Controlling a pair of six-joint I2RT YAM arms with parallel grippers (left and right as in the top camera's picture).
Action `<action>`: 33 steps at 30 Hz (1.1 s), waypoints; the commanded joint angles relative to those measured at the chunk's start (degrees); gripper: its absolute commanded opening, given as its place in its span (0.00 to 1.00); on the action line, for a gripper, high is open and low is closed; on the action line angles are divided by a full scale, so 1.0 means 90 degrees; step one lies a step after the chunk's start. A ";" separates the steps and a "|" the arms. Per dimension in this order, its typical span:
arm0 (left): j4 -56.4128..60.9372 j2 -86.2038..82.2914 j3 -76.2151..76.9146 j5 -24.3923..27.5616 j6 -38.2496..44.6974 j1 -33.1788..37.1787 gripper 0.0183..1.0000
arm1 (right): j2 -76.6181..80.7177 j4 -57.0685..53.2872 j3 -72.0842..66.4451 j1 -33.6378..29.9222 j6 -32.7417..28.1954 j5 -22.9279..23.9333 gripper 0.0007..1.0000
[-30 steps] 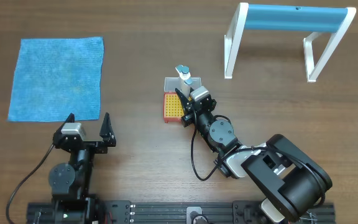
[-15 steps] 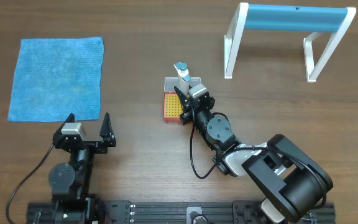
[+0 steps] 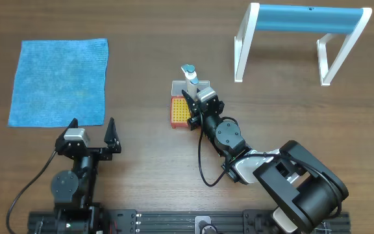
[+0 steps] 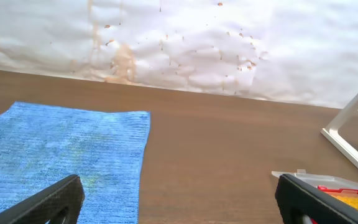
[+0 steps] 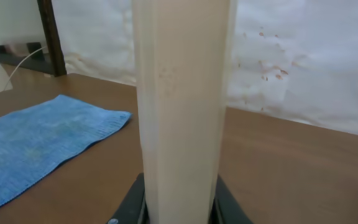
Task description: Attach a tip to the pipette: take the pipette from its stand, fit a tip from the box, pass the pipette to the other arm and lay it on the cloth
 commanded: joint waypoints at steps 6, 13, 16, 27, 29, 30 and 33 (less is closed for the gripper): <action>-0.0029 -0.0034 -0.0015 0.0095 0.0010 0.0002 1.00 | 0.0498 -0.0425 -0.0265 0.0032 0.0046 0.0126 0.07; -0.0029 -0.0034 -0.0015 0.0095 0.0010 0.0002 1.00 | 0.0571 -0.0228 -0.0265 0.0032 0.0044 0.0126 0.07; -0.0029 -0.0034 -0.0015 0.0095 0.0010 0.0002 1.00 | 0.0556 0.0032 -0.0265 0.0032 0.0017 0.0124 0.07; -0.0029 -0.0034 -0.0015 0.0095 0.0010 0.0002 1.00 | -0.0010 0.0039 -0.0265 0.0032 -0.0056 0.0124 0.07; -0.0029 -0.0034 -0.0015 0.0095 0.0010 0.0002 1.00 | -0.0066 0.0073 -0.0265 0.0032 -0.0053 0.0124 0.07; -0.0029 -0.0034 -0.0015 0.0095 0.0010 0.0002 1.00 | -0.0080 0.0124 -0.0262 0.0032 -0.0056 0.0124 0.07; -0.0029 -0.0034 -0.0015 0.0095 0.0010 0.0002 1.00 | -0.0155 0.0282 -0.0262 0.0032 -0.0056 0.0124 0.07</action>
